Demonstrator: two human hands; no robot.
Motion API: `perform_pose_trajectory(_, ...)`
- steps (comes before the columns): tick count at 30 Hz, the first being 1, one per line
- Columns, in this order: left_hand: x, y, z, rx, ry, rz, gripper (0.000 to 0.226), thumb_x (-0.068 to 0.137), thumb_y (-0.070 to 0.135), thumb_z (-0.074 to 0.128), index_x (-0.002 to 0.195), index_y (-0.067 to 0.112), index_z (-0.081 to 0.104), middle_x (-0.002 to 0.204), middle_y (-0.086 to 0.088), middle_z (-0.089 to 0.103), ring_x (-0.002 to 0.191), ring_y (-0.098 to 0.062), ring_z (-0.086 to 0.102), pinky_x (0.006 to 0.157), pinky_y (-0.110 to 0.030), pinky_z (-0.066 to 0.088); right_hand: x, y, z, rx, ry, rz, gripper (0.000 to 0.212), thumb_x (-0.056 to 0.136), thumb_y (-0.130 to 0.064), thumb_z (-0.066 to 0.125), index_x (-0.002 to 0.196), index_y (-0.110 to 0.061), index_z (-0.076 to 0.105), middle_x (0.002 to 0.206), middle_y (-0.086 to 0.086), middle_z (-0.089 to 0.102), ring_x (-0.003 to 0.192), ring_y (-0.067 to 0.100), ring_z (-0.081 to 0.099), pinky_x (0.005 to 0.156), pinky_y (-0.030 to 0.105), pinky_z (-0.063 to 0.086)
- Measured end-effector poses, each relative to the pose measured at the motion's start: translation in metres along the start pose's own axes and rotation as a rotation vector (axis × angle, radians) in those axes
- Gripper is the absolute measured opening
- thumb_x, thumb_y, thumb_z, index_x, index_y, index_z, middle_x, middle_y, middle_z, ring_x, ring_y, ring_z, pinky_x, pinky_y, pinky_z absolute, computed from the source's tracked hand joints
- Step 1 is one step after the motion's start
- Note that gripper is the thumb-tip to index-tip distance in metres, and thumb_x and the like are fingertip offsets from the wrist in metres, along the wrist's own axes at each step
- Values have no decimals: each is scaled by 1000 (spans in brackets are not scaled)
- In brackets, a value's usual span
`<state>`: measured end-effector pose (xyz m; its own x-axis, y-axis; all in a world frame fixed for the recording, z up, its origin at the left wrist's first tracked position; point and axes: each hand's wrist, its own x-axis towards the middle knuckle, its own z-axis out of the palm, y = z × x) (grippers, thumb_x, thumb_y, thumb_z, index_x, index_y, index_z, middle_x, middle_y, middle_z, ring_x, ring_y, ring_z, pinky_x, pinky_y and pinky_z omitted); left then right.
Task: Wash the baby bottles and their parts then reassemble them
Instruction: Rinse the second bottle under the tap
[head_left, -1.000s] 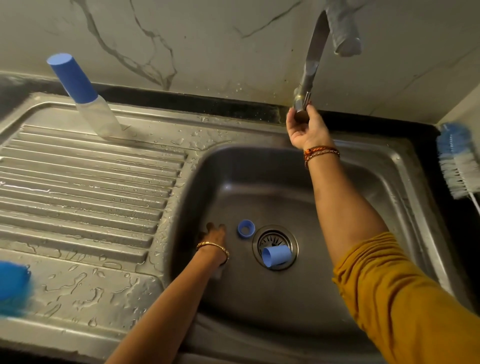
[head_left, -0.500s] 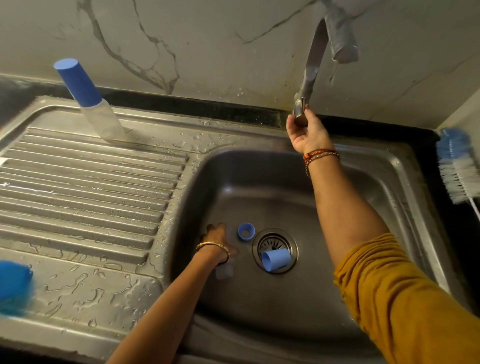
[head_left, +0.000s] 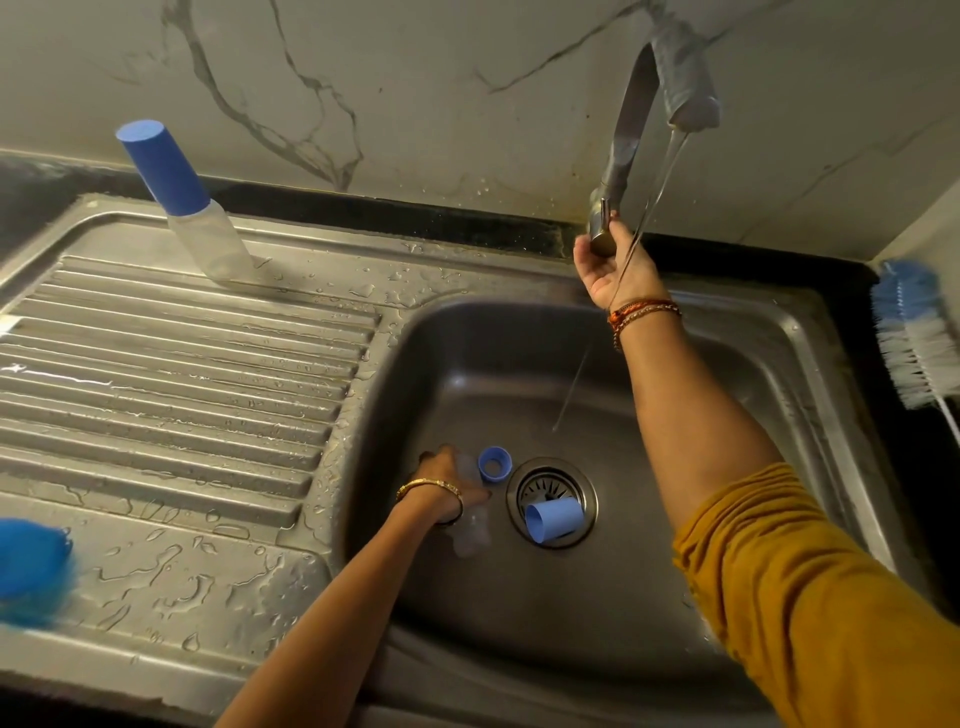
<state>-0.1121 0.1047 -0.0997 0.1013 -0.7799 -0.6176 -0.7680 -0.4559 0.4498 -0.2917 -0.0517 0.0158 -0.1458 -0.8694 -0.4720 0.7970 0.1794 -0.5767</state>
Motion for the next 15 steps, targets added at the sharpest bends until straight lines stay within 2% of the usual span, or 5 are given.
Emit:
perform_pose_trajectory(4, 4, 6, 0, -153, -32, -3, 63, 77, 28, 73, 131, 12, 44, 120, -10, 51, 100, -23, 51, 86, -34, 46, 0, 7, -15, -117, 14, -7, 39, 91, -36, 54, 98, 2, 50, 82, 11, 52, 65, 13, 53, 49, 21, 54)
perform_pose_trajectory(8, 1, 28, -12, -501, -17, -65, 77, 71, 37, 75, 137, 34, 35, 133, -6, 44, 114, -26, 48, 92, -32, 40, -22, 29, -56, -458, 291, -159, 28, 93, -37, 49, 88, -10, 56, 79, 4, 55, 63, 10, 51, 58, 21, 45)
perform_pose_trajectory(10, 0, 46, -26, -941, -11, -165, 60, 74, 35, 73, 125, 14, 47, 107, -11, 54, 95, -25, 56, 94, -37, 46, -39, 39, -77, -587, 420, -397, 23, 94, -29, 49, 80, -14, 61, 72, -1, 57, 62, 8, 50, 57, 21, 41)
perform_pose_trajectory(12, -4, 60, -38, -1451, -138, -272, 40, 80, 27, 69, 108, 6, 50, 87, -14, 52, 83, -24, 56, 94, -37, 47, -61, 42, -89, -697, 390, -591, 22, 92, -25, 51, 73, -22, 59, 69, -7, 57, 65, 6, 52, 61, 20, 41)
perform_pose_trajectory(15, -7, 89, -43, -2081, -349, -366, 53, 81, 18, 67, 126, 3, 43, 107, -17, 53, 115, -26, 51, 99, -38, 42, -85, 39, -95, -990, 116, -714, 10, 88, -24, 59, 82, -20, 65, 80, -4, 63, 71, 4, 53, 64, 18, 43)
